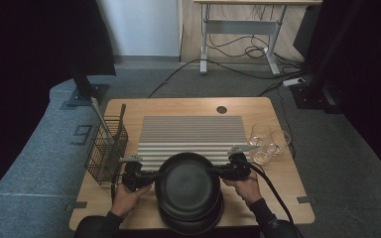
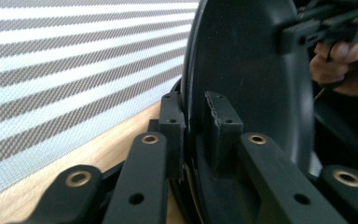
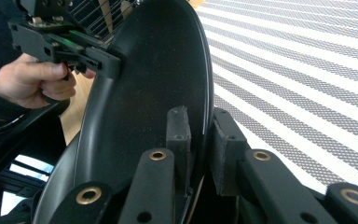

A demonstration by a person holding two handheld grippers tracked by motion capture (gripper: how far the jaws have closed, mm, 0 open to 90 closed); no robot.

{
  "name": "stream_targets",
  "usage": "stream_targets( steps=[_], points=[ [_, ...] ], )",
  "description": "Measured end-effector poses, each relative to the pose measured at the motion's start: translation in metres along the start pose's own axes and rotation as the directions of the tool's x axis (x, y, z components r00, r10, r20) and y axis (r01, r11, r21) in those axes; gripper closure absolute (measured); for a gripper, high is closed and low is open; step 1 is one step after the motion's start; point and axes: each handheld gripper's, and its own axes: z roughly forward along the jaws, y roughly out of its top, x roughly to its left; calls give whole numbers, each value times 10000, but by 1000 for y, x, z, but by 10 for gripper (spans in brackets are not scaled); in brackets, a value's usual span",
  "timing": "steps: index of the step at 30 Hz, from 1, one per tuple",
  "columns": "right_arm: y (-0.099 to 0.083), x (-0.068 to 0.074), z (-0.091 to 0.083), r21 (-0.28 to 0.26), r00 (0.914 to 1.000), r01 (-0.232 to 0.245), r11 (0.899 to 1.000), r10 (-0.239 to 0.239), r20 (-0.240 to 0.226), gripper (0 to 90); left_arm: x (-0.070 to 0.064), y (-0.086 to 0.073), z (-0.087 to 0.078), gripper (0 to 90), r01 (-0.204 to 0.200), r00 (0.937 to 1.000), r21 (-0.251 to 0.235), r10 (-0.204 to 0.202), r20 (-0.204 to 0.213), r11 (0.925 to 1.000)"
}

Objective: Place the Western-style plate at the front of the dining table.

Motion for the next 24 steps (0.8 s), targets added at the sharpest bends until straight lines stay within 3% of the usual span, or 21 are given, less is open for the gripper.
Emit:
stream_targets(
  steps=[7,15,24],
  points=[
    [10,-2,-10,94,9984,289,9995,-293,479,796,-15,22,-2,822,-836,9957,-153,830,-410,9964],
    [12,-9,-8,423,9973,164,9990,-194,712,777,-8,25,3,834,-883,9960,-392,877,-161,9953],
    [14,-11,-6,492,9953,131,9987,-178,957,767,-6,32,4,837,-888,9960,-490,880,-176,9948]
  ],
)
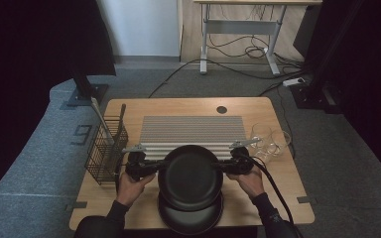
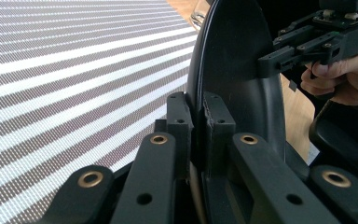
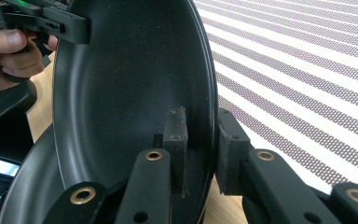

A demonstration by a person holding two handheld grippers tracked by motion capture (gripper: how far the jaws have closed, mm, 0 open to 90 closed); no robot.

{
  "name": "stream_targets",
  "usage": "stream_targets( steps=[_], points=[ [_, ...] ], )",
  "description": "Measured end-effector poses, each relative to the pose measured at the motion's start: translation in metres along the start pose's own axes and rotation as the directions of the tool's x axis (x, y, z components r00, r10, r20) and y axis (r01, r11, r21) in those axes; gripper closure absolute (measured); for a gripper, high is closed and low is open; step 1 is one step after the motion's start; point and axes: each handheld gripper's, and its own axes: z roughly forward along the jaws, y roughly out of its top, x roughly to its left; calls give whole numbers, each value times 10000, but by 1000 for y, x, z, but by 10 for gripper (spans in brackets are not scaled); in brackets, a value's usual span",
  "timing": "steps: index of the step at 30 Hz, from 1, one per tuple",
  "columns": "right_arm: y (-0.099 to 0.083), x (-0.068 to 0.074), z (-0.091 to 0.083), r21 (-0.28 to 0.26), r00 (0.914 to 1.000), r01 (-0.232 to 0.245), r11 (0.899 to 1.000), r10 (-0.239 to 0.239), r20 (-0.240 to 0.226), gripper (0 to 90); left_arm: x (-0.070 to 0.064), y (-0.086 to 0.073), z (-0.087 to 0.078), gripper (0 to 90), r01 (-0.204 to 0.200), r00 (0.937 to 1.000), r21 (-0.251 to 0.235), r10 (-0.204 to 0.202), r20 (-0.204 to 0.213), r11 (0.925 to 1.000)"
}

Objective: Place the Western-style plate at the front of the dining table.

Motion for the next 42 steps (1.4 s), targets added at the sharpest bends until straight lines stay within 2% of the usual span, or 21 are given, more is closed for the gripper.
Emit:
stream_targets(
  steps=[5,8,12,17,30,35,42],
  points=[
    [3,-1,-3,-281,9999,-114,9995,113,-31,789,-1,9,-1,838,-124,9999,-102,123,-113,9999],
    [8,-1,-7,-448,9999,-21,9990,27,121,796,-3,16,0,836,-447,9985,-81,444,-308,9990],
    [10,-5,-9,-632,9999,-119,9979,124,68,803,-4,19,1,834,-576,9975,-77,573,-413,9983],
    [17,-7,-13,-970,9998,-181,9951,182,8,813,-1,26,3,828,-446,9980,-123,440,-448,9989],
    [42,-11,-15,-1145,9993,-7,9934,50,371,808,4,53,3,814,-407,9955,-145,393,-860,9991],
    [54,-16,-15,-1210,9984,-59,9926,127,557,803,6,68,6,812,-515,9926,-96,502,-1104,9986],
    [66,-22,-13,-1273,9970,-73,9918,170,753,799,12,79,10,807,-417,9914,-93,402,-1247,9991]
  ],
)
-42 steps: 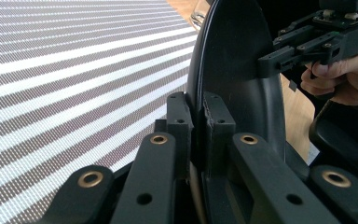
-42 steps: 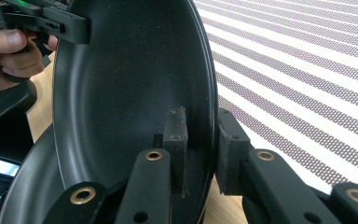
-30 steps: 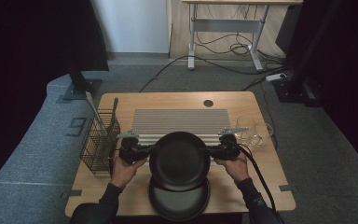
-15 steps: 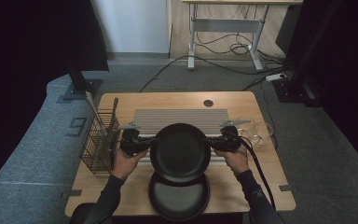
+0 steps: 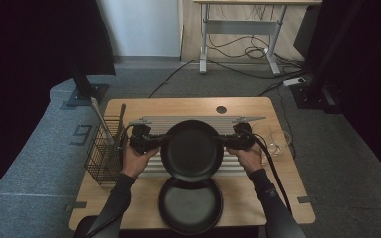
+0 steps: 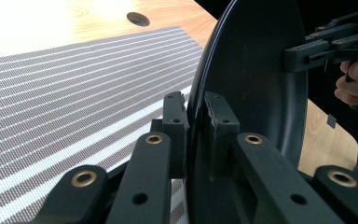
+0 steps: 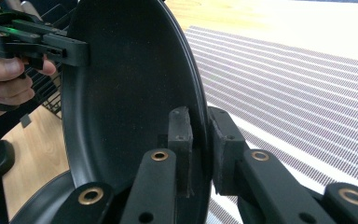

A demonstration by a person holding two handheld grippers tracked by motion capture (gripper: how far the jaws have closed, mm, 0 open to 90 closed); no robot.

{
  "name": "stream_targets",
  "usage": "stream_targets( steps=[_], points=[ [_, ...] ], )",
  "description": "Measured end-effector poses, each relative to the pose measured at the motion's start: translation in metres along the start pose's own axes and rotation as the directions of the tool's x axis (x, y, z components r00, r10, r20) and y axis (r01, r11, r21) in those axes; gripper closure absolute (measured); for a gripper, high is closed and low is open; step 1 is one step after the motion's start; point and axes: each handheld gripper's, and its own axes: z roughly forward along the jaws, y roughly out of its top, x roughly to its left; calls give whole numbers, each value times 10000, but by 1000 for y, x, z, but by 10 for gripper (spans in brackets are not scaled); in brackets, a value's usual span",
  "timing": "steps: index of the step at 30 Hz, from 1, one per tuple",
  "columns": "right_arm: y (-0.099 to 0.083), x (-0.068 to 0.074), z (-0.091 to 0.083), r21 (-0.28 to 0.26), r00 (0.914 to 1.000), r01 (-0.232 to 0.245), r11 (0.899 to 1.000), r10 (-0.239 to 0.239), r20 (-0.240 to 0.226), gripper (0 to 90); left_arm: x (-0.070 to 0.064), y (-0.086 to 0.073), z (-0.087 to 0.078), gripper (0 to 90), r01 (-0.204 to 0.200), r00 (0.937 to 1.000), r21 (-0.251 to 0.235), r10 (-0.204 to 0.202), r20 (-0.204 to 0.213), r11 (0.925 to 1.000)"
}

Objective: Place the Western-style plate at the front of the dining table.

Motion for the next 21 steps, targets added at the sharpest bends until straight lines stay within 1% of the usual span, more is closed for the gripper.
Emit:
stream_targets(
  steps=[1,10,14,17,18,21],
  points=[
    [4,-2,2,5,10000,28,10000,-28,77,797,1,2,1,806,4,10000,13,-4,-34,10000],
    [15,-11,7,-101,9997,-72,9999,74,234,793,10,19,9,802,-97,9997,80,99,-238,9999],
    [20,-15,11,-139,9993,-114,9998,119,351,790,15,24,13,798,-55,9995,65,57,-326,10000],
    [23,-21,15,-170,9989,-177,9997,184,421,790,20,28,18,796,-63,9992,131,68,-384,9999],
    [24,-22,17,-166,9988,-206,9997,213,440,790,20,28,18,795,-63,9992,131,68,-384,9999],
    [24,-27,21,-139,9983,-271,9995,278,520,787,26,29,25,793,-21,9991,194,29,-427,9998]
  ],
)
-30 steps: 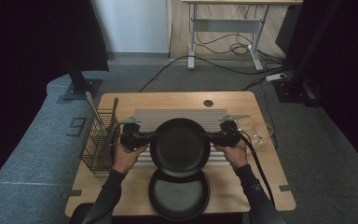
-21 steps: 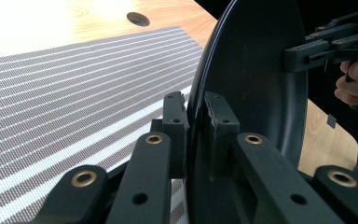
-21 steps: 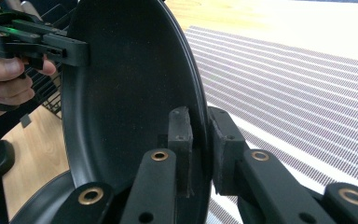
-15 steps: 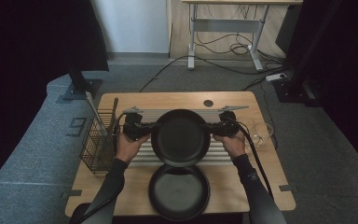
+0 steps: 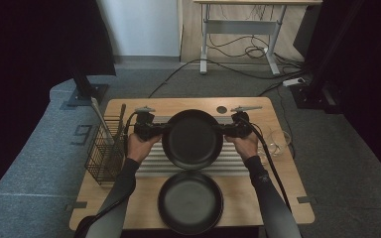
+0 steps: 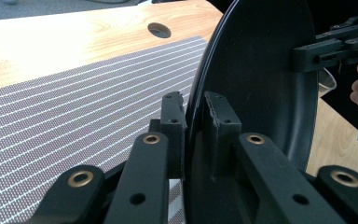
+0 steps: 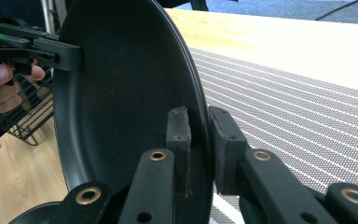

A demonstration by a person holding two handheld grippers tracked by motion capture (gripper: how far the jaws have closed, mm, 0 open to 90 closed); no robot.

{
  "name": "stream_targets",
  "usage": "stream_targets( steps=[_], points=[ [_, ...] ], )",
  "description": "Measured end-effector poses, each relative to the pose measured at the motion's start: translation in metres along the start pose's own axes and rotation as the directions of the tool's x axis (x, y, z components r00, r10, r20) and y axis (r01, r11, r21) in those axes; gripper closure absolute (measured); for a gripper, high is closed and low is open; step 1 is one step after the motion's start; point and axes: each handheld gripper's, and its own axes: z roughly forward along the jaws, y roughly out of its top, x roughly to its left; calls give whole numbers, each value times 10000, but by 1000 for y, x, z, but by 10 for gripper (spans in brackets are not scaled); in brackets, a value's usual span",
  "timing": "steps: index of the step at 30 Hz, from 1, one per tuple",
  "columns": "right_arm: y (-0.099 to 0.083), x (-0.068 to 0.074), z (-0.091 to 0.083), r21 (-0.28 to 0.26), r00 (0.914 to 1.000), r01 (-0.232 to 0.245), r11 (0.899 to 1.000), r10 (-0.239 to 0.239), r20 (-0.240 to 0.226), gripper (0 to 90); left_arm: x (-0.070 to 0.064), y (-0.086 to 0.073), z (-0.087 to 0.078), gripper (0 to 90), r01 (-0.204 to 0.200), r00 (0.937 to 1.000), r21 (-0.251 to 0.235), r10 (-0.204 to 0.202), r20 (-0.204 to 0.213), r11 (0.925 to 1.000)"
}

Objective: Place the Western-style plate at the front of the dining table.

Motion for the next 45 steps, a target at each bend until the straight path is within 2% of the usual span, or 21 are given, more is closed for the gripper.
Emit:
stream_targets(
  steps=[20,38,45],
  points=[
    [-2,-18,25,268,9990,-100,9996,88,437,786,26,-11,30,775,498,9987,163,-497,-108,9986],
    [-10,-32,45,497,9980,-389,9980,363,527,783,42,-21,48,769,903,9958,536,-894,-203,9945],
    [-11,-37,50,271,9975,-612,9978,601,375,784,48,-22,53,763,1271,9918,579,-1262,-188,9902]
  ],
)
